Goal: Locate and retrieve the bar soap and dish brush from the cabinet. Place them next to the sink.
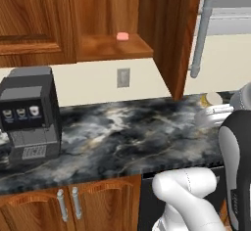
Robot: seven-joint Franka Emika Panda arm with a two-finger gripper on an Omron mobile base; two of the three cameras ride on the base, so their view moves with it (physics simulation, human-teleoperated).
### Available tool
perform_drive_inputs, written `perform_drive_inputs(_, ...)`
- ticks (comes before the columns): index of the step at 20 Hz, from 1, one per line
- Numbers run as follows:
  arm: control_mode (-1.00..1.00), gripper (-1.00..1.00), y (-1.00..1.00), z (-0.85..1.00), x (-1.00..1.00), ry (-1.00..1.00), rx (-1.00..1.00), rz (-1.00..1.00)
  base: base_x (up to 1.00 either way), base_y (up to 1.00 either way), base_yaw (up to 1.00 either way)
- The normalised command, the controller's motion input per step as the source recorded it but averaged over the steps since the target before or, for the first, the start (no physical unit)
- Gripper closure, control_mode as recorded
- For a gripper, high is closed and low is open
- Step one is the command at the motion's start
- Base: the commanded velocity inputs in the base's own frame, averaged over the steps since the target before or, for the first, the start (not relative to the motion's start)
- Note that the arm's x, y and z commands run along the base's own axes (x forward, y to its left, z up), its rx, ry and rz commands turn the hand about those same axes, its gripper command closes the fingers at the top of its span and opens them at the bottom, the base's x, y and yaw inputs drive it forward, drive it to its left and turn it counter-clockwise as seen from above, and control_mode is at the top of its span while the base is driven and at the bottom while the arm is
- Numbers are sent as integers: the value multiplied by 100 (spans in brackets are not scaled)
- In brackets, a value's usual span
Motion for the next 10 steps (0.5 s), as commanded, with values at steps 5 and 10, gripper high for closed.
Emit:
perform_drive_inputs(5, 100, 100, 0, 0, 0, 0, 0, 0, 0, -70, 0)
perform_drive_inputs(10, 100, 100, 0, 0, 0, 0, 0, 0, 0, -71, 0)
